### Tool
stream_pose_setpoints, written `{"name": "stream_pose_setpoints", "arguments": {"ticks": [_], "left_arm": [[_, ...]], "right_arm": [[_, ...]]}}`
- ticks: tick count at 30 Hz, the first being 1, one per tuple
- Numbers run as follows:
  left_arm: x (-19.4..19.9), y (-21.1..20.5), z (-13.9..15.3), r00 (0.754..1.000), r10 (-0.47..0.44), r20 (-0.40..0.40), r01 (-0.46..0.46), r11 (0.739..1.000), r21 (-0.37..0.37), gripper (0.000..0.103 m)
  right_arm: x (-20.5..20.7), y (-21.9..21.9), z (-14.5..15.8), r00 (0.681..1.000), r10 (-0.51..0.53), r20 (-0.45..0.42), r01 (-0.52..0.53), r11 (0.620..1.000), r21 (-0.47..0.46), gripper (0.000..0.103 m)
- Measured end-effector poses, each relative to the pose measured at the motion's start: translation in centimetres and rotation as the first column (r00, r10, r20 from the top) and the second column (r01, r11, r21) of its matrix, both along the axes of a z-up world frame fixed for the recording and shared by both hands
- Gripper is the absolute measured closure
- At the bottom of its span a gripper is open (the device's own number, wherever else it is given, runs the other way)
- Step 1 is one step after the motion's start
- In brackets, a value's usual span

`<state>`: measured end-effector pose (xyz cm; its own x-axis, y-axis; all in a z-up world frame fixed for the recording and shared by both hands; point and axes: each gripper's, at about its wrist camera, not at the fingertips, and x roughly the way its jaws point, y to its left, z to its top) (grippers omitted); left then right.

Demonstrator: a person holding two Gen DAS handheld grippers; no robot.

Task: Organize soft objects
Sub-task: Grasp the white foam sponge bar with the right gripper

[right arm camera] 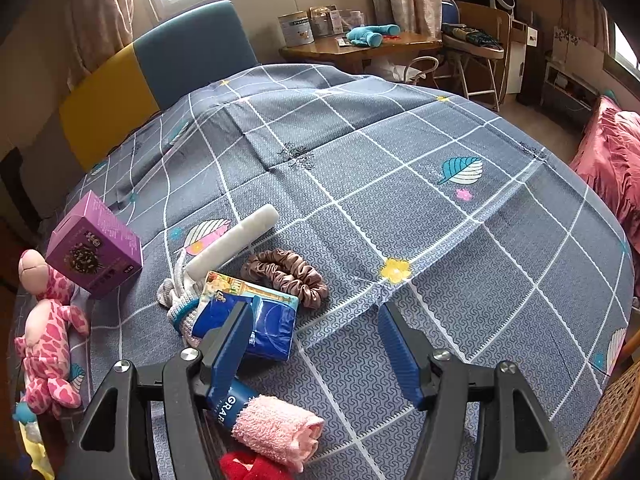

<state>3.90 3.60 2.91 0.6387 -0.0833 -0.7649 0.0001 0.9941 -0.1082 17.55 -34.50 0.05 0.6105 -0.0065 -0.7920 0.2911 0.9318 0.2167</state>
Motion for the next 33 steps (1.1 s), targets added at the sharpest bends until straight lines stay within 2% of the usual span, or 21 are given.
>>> {"name": "stream_pose_setpoints", "arguments": {"ticks": [4, 6, 9, 14, 18, 22, 28, 31, 32, 33], "left_arm": [[1.3, -1.7, 0.0, 0.999, -0.035, -0.002, 0.035, 0.999, -0.010, 0.014], [1.7, -2.5, -0.2, 0.999, -0.052, -0.007, 0.052, 0.999, -0.009, 0.019], [2.5, -3.8, -0.6, 0.996, -0.089, -0.023, 0.089, 0.996, -0.012, 0.019], [3.1, -5.1, -1.6, 0.992, -0.117, -0.052, 0.116, 0.993, -0.020, 0.020], [3.3, -5.3, -2.2, 0.991, -0.121, -0.065, 0.120, 0.993, -0.023, 0.020], [3.4, -5.0, -2.5, 0.992, -0.105, -0.073, 0.102, 0.994, -0.038, 0.020], [3.6, -4.2, -2.9, 0.992, -0.093, -0.088, 0.088, 0.995, -0.056, 0.019], [3.8, -3.7, -2.8, 0.993, -0.085, -0.087, 0.079, 0.995, -0.065, 0.019], [3.8, -3.6, -2.8, 0.993, -0.081, -0.087, 0.076, 0.995, -0.067, 0.019], [4.0, -3.5, -2.9, 0.993, -0.080, -0.087, 0.075, 0.995, -0.067, 0.019]], "right_arm": [[0.0, -0.6, -0.3, 1.000, -0.011, -0.007, 0.011, 0.999, 0.049, 0.037], [0.0, -0.9, -0.3, 1.000, -0.015, -0.004, 0.015, 0.997, 0.080, 0.037], [-0.2, -1.2, -0.3, 1.000, -0.017, 0.005, 0.017, 0.992, 0.128, 0.037], [0.7, -1.4, 0.1, 0.999, 0.025, 0.033, -0.033, 0.962, 0.269, 0.037], [4.1, -1.5, 0.0, 0.999, 0.033, 0.026, -0.040, 0.932, 0.361, 0.037], [8.2, -1.0, -2.0, 0.999, 0.022, -0.047, 0.002, 0.891, 0.454, 0.037], [12.1, -0.1, -4.4, 0.991, -0.014, -0.131, 0.078, 0.865, 0.496, 0.038], [13.5, 0.8, -5.1, 0.988, -0.008, -0.152, 0.080, 0.876, 0.475, 0.051], [13.9, 1.2, -5.2, 0.988, 0.008, -0.155, 0.065, 0.885, 0.461, 0.067], [14.3, 1.7, -5.3, 0.986, 0.024, -0.164, 0.052, 0.896, 0.441, 0.076]]}}
